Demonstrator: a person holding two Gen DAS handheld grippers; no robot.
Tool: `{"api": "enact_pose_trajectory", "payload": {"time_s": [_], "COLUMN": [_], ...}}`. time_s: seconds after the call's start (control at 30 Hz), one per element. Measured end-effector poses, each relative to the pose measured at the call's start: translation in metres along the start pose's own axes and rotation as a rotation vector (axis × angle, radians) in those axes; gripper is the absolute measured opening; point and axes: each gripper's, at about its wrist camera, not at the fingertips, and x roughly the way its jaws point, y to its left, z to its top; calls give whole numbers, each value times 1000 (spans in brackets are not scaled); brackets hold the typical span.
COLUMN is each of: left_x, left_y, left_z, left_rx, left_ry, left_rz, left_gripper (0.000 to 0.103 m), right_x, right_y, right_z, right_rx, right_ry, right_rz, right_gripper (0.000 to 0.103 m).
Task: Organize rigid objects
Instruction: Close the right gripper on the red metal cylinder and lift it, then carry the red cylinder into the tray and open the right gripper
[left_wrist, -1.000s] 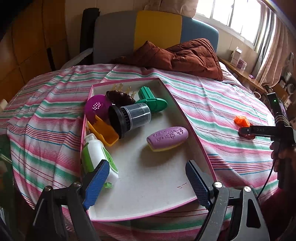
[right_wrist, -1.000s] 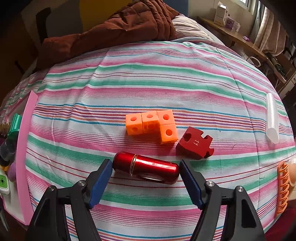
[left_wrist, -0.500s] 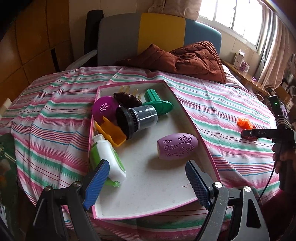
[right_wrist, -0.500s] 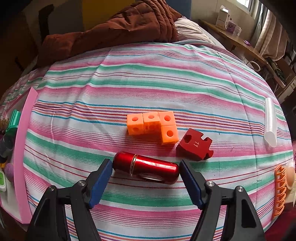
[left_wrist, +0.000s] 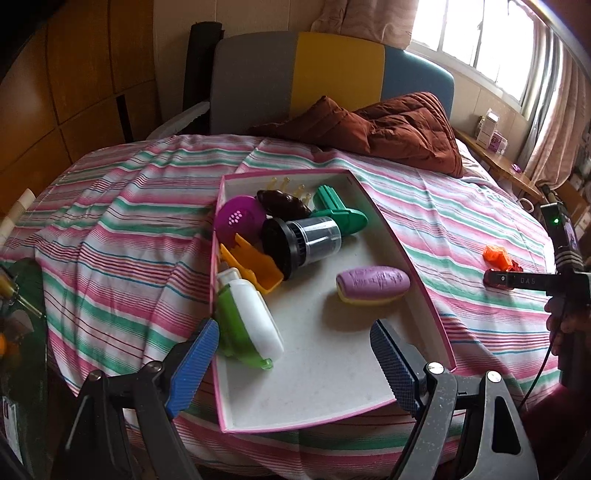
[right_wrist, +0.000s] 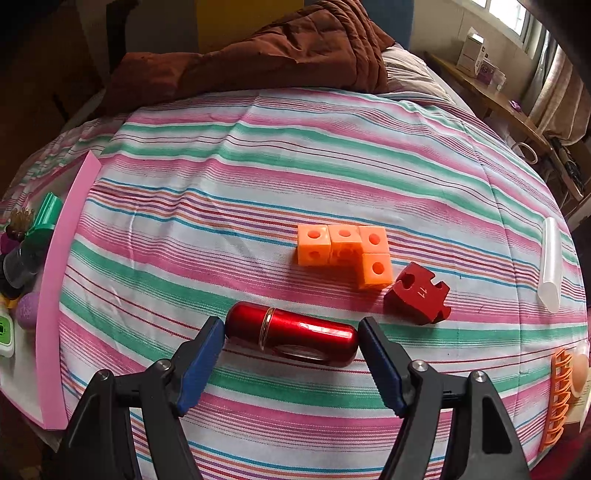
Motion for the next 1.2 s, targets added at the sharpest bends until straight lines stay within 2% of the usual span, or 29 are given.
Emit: {"api": "enact_pose_trajectory", "payload": {"time_s": [0.2, 0.33, 0.57, 0.7, 0.83, 0.97, 1.13, 1.2], "left_x": [-5, -5, -9, -11, -12, -13, -13, -14], "left_y": [10, 17, 32, 41, 50, 59, 65, 66], "left_z": [0, -1, -3, -5, -7, -9, -10, -11], "left_rx": [-16, -36, -75, -99, -116, -136, -149, -148], "left_ry": [-10, -3, -13, -17, -17, -18, -16, -20], "left_rz": [8, 12, 18, 22, 25, 33, 39, 43], "left_gripper": [85, 85, 85, 85, 85, 85, 85, 85], "right_x": [-11, -31, -71, -80, -72, -51, -17, -11], "right_y": [5, 24, 108, 160, 205, 239, 256, 259], "right_z": [2, 9, 18, 17, 17, 14, 12, 9], "right_rx": [16, 25, -144, -259, -346, -425, -456, -461], "right_ry": [-22, -73, -160, -179, -152, -106, -28, -24], "right_rz": [56, 150, 297, 359, 387, 348, 325, 305], "right_gripper": [75, 75, 75, 75, 75, 76, 76, 76]}}
